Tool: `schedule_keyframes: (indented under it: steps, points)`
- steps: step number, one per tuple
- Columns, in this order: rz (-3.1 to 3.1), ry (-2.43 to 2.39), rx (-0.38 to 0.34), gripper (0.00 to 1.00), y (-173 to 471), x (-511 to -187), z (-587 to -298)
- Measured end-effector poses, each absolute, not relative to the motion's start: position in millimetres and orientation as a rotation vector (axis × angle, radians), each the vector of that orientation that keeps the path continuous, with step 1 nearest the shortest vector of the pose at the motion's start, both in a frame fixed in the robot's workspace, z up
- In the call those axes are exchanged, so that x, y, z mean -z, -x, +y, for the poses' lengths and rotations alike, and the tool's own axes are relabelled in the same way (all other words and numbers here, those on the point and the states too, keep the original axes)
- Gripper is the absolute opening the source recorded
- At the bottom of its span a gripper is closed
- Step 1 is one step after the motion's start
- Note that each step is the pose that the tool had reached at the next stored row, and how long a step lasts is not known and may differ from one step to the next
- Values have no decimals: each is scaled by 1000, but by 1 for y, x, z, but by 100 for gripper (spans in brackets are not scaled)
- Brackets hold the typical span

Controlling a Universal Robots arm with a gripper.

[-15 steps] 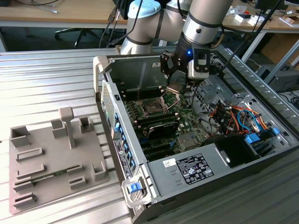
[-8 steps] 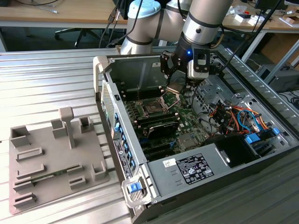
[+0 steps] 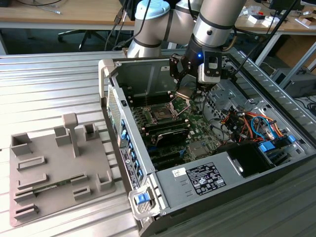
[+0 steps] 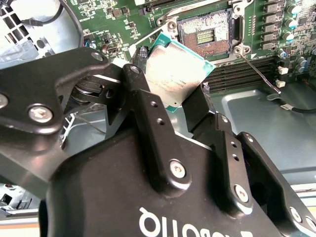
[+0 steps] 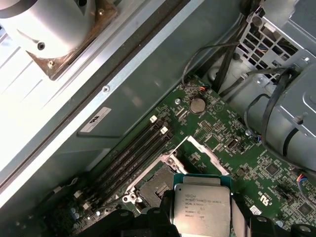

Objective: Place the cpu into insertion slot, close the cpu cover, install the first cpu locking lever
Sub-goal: 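Place the cpu into insertion slot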

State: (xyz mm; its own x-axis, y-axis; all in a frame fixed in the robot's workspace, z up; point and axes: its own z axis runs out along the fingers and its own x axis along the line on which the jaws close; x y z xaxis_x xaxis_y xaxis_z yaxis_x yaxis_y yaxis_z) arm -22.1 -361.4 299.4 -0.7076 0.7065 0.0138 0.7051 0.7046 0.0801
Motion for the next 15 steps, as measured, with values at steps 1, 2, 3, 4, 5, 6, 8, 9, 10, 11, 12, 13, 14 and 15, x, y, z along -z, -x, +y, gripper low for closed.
schedule_keyframes:
  steps: [1,2,3,4,5,6,8,9,10,11,12,13,14,15]
  points:
    - [2883,-1195,-124,55,22,-299,-361]
    - [2882,-1197,-124,55,22,-299,-361]
    - [2882,-1198,-124,55,22,-299,-361]
    - [2877,-1208,-124,55,22,-299,-361]
    - [2873,-1217,-124,55,22,-299,-361]
    - [2869,-1226,-123,55,22,-299,-361]
    - [2868,-1229,-124,55,22,-299,-361]
    - [2867,-1230,-123,55,22,-299,-361]
    - [2866,-1232,-123,55,22,-299,-361]
    - [2866,-1233,-123,55,22,-299,-361]
    - [2866,-1234,-123,55,22,-299,-361]
    - [2865,-1236,-123,55,22,-299,-361]
    - [2864,-1237,-123,55,22,-299,-361]
    - [2864,-1238,-123,55,22,-299,-361]
